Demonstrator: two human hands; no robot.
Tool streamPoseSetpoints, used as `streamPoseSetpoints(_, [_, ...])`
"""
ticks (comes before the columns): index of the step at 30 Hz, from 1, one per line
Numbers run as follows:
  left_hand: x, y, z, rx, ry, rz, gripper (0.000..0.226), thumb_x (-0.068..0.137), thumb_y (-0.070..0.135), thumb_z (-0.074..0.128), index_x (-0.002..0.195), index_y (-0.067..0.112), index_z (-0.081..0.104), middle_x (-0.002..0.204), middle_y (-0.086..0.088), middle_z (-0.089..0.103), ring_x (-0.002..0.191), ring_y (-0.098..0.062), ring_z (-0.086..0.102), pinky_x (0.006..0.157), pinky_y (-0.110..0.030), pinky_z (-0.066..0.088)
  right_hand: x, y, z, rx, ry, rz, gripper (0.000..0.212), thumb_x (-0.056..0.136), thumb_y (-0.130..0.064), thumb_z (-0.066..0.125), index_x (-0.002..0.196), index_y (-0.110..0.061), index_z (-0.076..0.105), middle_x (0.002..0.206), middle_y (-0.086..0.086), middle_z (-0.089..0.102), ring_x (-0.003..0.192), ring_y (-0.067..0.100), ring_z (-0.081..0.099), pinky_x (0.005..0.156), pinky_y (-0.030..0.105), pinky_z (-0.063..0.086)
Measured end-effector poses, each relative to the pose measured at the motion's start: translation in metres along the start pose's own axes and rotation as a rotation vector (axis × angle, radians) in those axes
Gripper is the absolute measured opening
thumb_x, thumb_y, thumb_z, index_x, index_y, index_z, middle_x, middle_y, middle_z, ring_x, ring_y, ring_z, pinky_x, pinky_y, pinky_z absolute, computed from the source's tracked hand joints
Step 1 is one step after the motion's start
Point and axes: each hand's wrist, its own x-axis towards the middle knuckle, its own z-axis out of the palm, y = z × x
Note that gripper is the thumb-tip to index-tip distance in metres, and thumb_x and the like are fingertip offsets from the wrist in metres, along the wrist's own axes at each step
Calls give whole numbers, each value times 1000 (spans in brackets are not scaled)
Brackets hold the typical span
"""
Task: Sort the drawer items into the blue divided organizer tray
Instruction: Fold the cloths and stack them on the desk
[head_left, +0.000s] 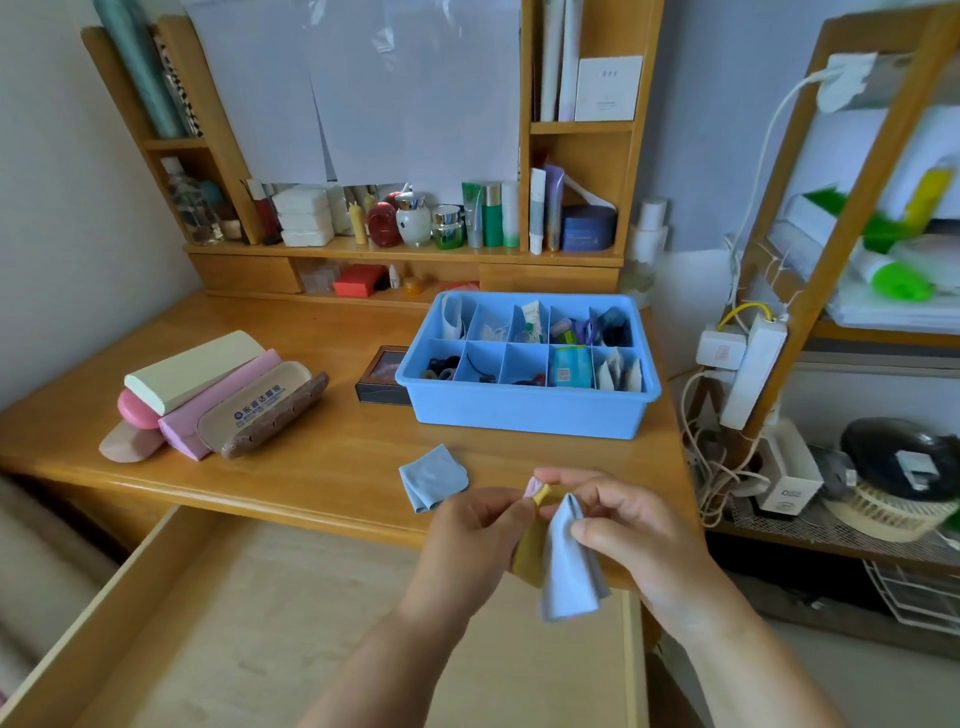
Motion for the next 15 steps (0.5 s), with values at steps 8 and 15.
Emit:
streamPoseSetpoints(8, [1,-5,8,-434,-98,-251,25,92,18,57,73,10,71,70,-9,57,60,-15,55,59,-26,52,-4,14,0,315,85,6,28,73,-3,55,91,-10,75,109,7,71,104,17,67,73,21,53])
streamPoseSetpoints(15, [7,-15,-34,-294,362,-95,28,92,23,59,70,25,75,68,-6,68,66,-19,59,63,-32,46,7,7,-14,251,142,51,24,87,9,46,85,1,68,112,2,70,106,15,66,79,25,55])
